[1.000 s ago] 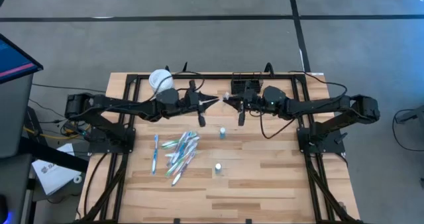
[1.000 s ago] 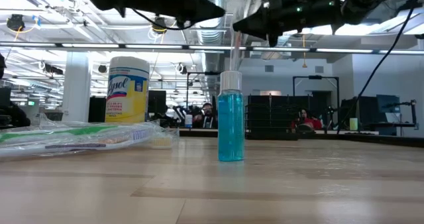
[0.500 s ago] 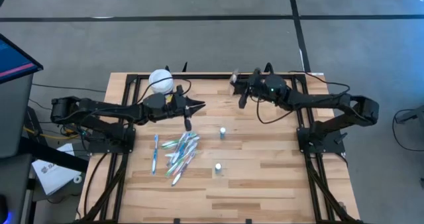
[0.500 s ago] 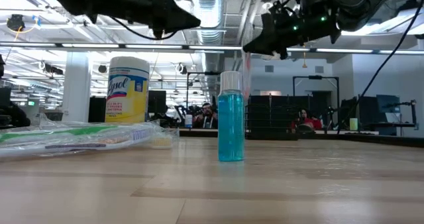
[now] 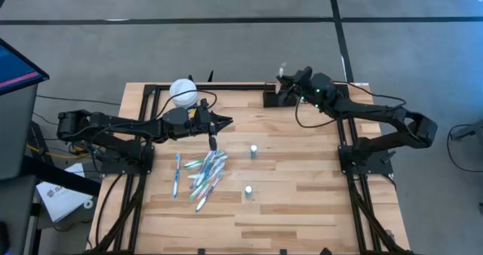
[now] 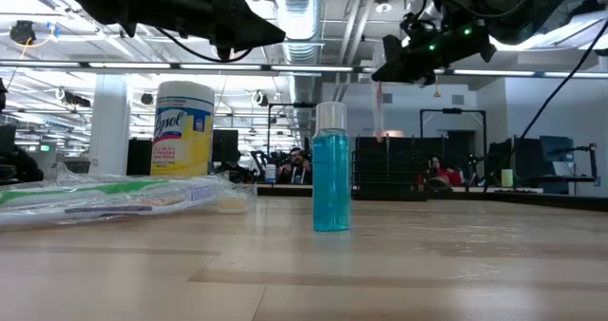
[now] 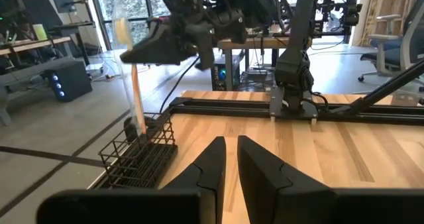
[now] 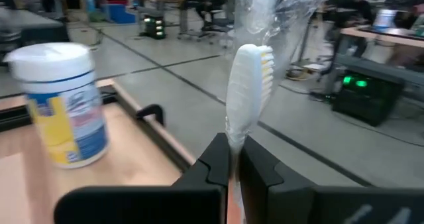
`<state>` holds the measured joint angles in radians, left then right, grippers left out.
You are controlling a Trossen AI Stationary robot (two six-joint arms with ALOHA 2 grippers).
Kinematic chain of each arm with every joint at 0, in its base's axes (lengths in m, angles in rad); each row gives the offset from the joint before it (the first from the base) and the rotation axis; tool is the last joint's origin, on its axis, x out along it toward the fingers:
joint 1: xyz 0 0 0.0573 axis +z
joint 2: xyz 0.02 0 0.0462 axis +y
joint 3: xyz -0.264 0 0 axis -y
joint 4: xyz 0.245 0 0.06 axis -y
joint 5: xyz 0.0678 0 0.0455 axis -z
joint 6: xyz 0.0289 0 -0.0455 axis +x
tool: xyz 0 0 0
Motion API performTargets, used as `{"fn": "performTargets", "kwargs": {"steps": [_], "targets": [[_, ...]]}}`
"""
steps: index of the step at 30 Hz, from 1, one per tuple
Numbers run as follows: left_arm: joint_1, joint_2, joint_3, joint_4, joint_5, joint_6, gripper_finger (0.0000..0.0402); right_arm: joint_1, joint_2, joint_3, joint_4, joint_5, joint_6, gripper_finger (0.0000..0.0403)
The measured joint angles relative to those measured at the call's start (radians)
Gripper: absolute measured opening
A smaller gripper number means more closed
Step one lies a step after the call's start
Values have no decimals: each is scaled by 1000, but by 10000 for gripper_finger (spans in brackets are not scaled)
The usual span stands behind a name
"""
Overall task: Pick & Place toothbrushing station
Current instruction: Put the orange toothbrush into the black mesh organizer
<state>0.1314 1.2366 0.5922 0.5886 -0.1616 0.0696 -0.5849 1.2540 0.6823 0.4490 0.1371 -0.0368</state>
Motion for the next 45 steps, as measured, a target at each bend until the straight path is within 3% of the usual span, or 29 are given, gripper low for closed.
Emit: {"fn": "performTargets", "kwargs": {"steps": [5, 29, 39, 45], "targets": [[0, 0, 0, 0, 0, 0, 31, -54, -50, 1, -65, 29, 0, 5], [0, 0, 0, -5, -3, 0, 31, -200, -42, 0, -133, 51, 3, 5], [0, 0, 0, -5, 1, 0, 31, -245, -39, -140, 76, -9, 63, 5], [0, 0, 0, -5, 0, 0, 31, -252, -38, -148, 82, -16, 63, 5]]}}
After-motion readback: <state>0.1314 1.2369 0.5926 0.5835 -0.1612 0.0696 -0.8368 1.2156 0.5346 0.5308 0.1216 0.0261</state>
